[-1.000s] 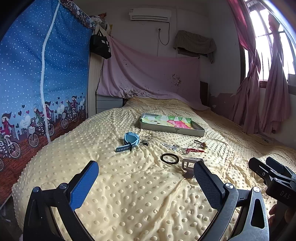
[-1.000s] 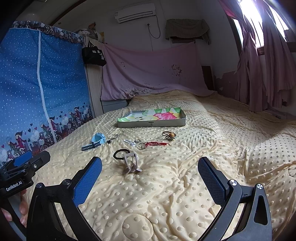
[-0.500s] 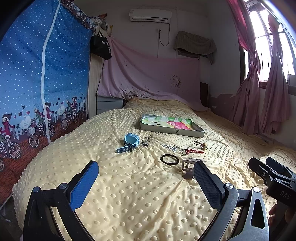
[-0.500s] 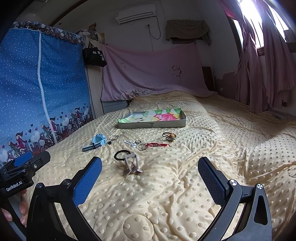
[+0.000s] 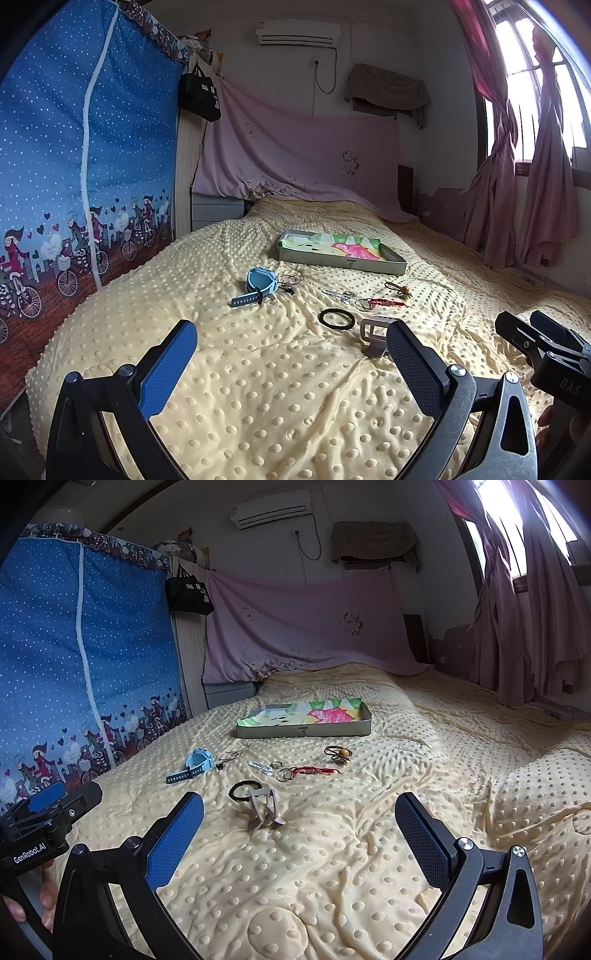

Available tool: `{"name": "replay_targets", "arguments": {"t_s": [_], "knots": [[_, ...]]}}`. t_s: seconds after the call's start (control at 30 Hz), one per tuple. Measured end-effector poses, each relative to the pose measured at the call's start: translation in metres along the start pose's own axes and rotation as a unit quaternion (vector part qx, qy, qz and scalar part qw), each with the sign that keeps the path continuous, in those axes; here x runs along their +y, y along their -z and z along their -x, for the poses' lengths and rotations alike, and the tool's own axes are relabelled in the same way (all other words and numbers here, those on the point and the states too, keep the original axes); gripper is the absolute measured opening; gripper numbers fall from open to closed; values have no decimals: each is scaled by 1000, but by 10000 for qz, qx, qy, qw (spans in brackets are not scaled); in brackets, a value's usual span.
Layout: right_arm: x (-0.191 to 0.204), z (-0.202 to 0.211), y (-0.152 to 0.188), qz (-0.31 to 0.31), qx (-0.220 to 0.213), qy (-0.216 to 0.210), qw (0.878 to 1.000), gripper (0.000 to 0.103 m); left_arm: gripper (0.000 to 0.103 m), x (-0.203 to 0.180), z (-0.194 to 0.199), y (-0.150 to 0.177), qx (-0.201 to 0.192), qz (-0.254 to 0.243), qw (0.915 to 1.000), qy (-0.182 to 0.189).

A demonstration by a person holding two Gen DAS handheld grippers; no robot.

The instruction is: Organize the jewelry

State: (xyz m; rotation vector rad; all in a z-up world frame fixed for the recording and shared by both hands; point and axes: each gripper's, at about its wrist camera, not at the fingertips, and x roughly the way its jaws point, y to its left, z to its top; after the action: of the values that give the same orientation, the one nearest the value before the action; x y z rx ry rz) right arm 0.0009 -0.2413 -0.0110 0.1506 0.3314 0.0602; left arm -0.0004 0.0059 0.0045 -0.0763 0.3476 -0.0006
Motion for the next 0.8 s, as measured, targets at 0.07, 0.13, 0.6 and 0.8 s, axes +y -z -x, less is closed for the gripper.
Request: {"name": "replay_targets", "arguments": {"t_s": [0.07, 0.13, 0.6, 0.8], "knots": [[0, 1, 0, -2, -10, -7, 10000, 102, 103, 0, 0, 0, -2, 8, 10000, -3], [0, 1, 0, 0, -9, -9, 10000, 102, 103, -1, 0, 1, -11, 12, 10000, -2], [0, 5, -1, 4, -6, -5, 10000, 102, 103, -1, 2, 0, -17, 5, 10000, -4], [1, 3, 1, 1, 23, -7, 10000, 102, 103, -6, 4, -8, 8, 7, 10000, -15]]}}
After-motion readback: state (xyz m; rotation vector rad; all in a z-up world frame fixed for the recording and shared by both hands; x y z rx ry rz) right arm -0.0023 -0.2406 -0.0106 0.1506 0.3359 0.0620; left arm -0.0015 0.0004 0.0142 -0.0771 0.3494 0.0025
